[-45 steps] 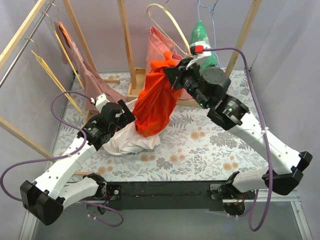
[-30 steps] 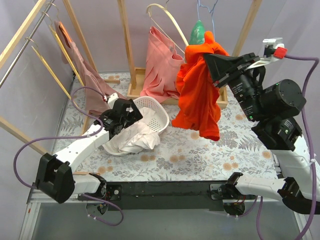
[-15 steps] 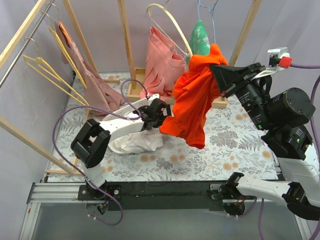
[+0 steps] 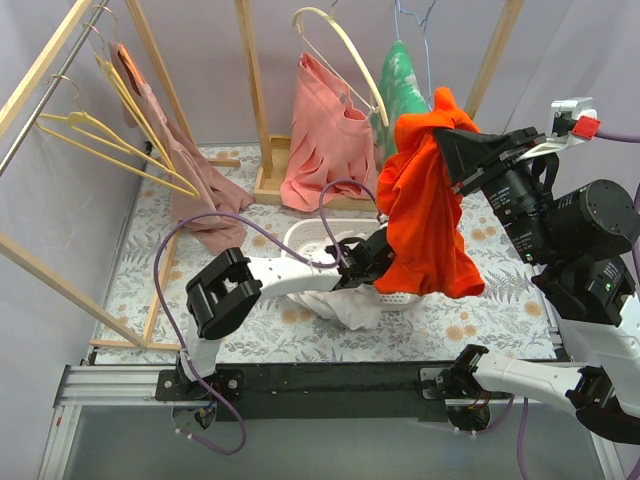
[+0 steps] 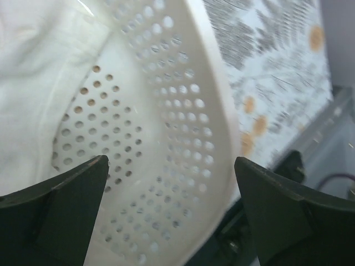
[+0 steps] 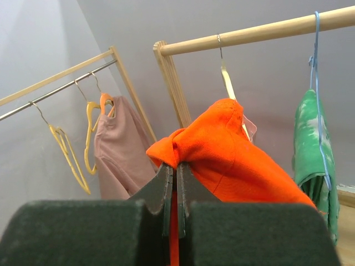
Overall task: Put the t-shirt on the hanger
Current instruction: Move the bin to the center of the board.
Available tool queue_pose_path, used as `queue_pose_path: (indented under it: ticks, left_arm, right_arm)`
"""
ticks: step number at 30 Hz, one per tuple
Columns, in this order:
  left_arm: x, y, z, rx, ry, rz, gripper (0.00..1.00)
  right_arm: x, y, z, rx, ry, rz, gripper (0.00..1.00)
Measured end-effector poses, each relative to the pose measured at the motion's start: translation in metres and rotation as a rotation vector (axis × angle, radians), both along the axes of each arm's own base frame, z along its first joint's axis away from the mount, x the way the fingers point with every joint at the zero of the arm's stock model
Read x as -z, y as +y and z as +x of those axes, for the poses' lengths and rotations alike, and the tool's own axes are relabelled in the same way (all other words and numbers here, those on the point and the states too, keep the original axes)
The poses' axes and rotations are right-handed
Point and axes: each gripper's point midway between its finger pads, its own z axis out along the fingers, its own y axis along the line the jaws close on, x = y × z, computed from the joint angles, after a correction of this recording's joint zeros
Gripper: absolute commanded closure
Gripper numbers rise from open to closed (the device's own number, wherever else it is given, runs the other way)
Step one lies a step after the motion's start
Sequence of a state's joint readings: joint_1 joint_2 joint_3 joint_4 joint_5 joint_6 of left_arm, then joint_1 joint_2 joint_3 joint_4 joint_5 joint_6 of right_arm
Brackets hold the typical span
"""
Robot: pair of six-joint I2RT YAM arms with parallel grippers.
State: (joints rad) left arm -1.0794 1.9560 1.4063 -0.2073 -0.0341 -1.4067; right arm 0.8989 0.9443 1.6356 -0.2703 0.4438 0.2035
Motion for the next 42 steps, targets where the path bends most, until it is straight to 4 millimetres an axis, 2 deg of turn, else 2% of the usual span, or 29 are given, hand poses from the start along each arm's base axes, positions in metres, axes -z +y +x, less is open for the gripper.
queue_pose_path:
  ticks: [1, 4, 8, 11, 15, 17, 19, 21, 23, 24, 27, 30, 34, 36, 42]
  left_arm:
    - [-0.007, -0.012, -0.013, 0.041, 0.007, -0.036, 0.02]
    - [-0.019, -0.023, -0.026, 0.083, 0.011, -0.086, 0.02]
    - [-0.040, -0.006, -0.015, 0.044, -0.018, -0.117, 0.02]
    - [-0.066, 0.022, 0.003, -0.023, -0.071, -0.122, 0.02]
    - [-0.118, 0.072, 0.029, -0.152, -0.192, -0.124, 0.02]
    - [-0.138, 0.102, 0.038, -0.225, -0.240, -0.114, 0.02]
    - [-0.145, 0.132, 0.043, -0.291, -0.258, -0.097, 0.02]
    - [-0.137, 0.170, 0.051, -0.372, -0.255, -0.059, 0.02]
    - [-0.124, 0.204, 0.058, -0.446, -0.239, -0.016, 0.02]
    - [-0.111, 0.227, 0.063, -0.498, -0.221, 0.018, 0.02]
    - [-0.081, 0.267, 0.069, -0.602, -0.165, 0.081, 0.02]
    - [-0.054, 0.296, 0.070, -0.685, -0.096, 0.106, 0.02]
    - [-0.027, 0.325, 0.069, -0.786, -0.025, 0.123, 0.02]
    - [-0.018, 0.332, 0.068, -0.810, -0.007, 0.130, 0.02]
    - [0.015, 0.327, 0.068, -0.791, 0.052, 0.181, 0.02]
  right_arm:
    - [0.000, 0.000, 0.000, 0.003, 0.001, -0.001, 0.99]
    - [0.001, 0.002, 0.002, 0.005, 0.005, -0.007, 0.99]
    - [0.004, 0.005, 0.006, 0.007, 0.013, -0.016, 0.99]
    - [0.005, 0.007, 0.007, 0.008, 0.015, -0.021, 0.99]
    - [0.005, 0.007, 0.007, 0.008, 0.014, -0.022, 0.99]
    - [0.005, 0.007, 0.007, 0.008, 0.014, -0.022, 0.99]
    - [0.005, 0.007, 0.007, 0.008, 0.014, -0.022, 0.99]
    - [0.006, 0.008, 0.008, 0.007, 0.015, -0.024, 0.99]
    - [0.007, 0.010, 0.009, 0.005, 0.018, -0.028, 0.99]
    - [0.008, 0.012, 0.010, 0.003, 0.021, -0.032, 0.99]
    - [0.012, 0.017, 0.014, 0.000, 0.029, -0.044, 0.99]
    - [0.017, 0.022, 0.018, 0.000, 0.040, -0.059, 0.99]
    - [0.025, 0.025, 0.020, -0.002, 0.054, -0.075, 0.99]
    - [0.027, 0.026, 0.020, -0.004, 0.060, -0.079, 0.99]
    - [0.031, 0.026, 0.020, -0.006, 0.065, -0.082, 0.99]
